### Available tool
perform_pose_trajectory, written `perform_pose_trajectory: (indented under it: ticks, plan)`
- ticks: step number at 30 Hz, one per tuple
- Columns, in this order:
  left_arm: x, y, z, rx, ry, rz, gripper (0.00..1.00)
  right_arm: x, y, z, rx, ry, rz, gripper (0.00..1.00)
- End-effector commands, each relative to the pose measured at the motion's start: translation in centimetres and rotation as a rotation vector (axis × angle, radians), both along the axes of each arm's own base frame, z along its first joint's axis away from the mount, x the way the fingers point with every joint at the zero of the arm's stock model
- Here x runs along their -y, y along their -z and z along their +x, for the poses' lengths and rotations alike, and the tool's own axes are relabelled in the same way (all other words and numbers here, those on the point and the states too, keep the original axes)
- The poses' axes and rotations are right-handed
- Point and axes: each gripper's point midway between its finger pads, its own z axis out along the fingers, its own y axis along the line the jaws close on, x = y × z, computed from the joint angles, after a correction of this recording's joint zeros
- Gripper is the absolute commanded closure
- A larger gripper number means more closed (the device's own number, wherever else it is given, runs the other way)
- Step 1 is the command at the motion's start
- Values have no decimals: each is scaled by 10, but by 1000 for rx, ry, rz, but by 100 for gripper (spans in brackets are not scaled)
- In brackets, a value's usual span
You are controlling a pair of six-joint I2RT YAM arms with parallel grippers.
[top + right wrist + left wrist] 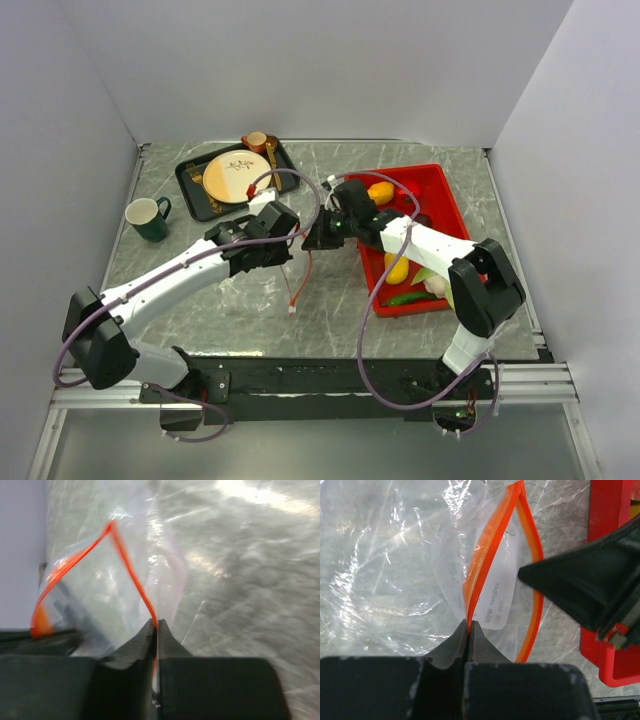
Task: Place the food in the zip-top bag and seal the zipper
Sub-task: Open the zipper of the food storage bag, then pick up the fake vegetable from the bin.
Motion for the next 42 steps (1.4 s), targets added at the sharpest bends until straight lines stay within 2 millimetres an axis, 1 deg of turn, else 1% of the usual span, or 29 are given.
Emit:
perform_pose_trajectory:
  ticks: [1,3,6,10,12,13,14,15,17,18,19,20,21,22,23,24,25,26,27,28,29,31,32,33,34,35,37,39,42]
  plan:
    - [-9,-14,0,44,-32,-5,99,20,-12,36,133,149,-111,100]
    - [-13,-16,0,48,-46,-1,99,30,-9,47,163,216,-158,100]
    - [-15,-20,1,61,-57,-9,99,35,-8,57,185,272,-177,100]
    - [-21,-24,2,73,-86,1,99,43,-3,64,183,349,-197,100]
    - [-22,-26,2,83,-93,-8,99,39,-6,64,185,345,-168,99]
    - [-20,-26,3,86,-82,-13,99,34,-9,58,178,313,-137,92]
    - [-17,-25,3,84,-71,-22,99,29,-14,55,183,288,-111,83]
    - [-13,-26,4,86,-66,-35,99,22,-20,52,188,260,-69,77]
    - [-10,-24,7,80,-68,-30,99,25,-39,43,219,251,-24,67]
    - [-11,-22,8,78,-72,-22,99,31,-46,42,232,267,-18,46]
    - [-10,-21,9,76,-72,-20,99,41,-61,36,256,293,-1,38]
    - [-8,-18,10,71,-69,-14,99,51,-67,36,277,329,-7,35]
    - [-7,-17,11,69,-66,-15,99,62,-71,34,286,352,-15,27]
    - [-5,-16,12,70,-59,-19,99,80,-80,30,308,396,-10,24]
    - [-4,-15,12,68,-54,-20,99,94,-82,31,319,436,-24,23]
    - [-3,-14,13,70,-46,-17,99,108,-70,25,295,455,-69,23]
    - [0,-15,13,69,-35,-23,99,129,-76,26,298,501,-79,23]
    - [0,-15,14,70,-33,-22,99,147,-72,26,288,546,-120,23]
    - [0,-16,14,72,-24,-17,99,166,-62,16,255,575,-178,23]
    - [2,-16,15,72,-17,-18,99,193,-59,19,239,647,-212,23]
    - [3,-17,15,78,-15,-24,99,209,-50,10,207,676,-258,23]
    - [5,-16,14,76,3,-32,99,243,-44,-1,201,772,-322,23]
    - [7,-17,15,80,10,-39,99,264,-41,-4,183,837,-354,22]
    - [8,-17,15,78,18,-40,99,287,-35,-16,159,918,-424,22]
    - [10,-17,15,78,23,-45,99,301,-31,-22,139,976,-461,15]
    - [12,-16,14,74,31,-50,99,317,-28,-28,118,1037,-494,4]
    - [14,-16,14,75,43,-55,99,336,-17,-44,67,1115,-553,3]
    - [17,-16,15,73,56,-57,99,347,-6,-55,12,1171,-582,0]
    - [18,-16,14,73,71,-54,99,359,7,-67,-53,1236,-624,0]
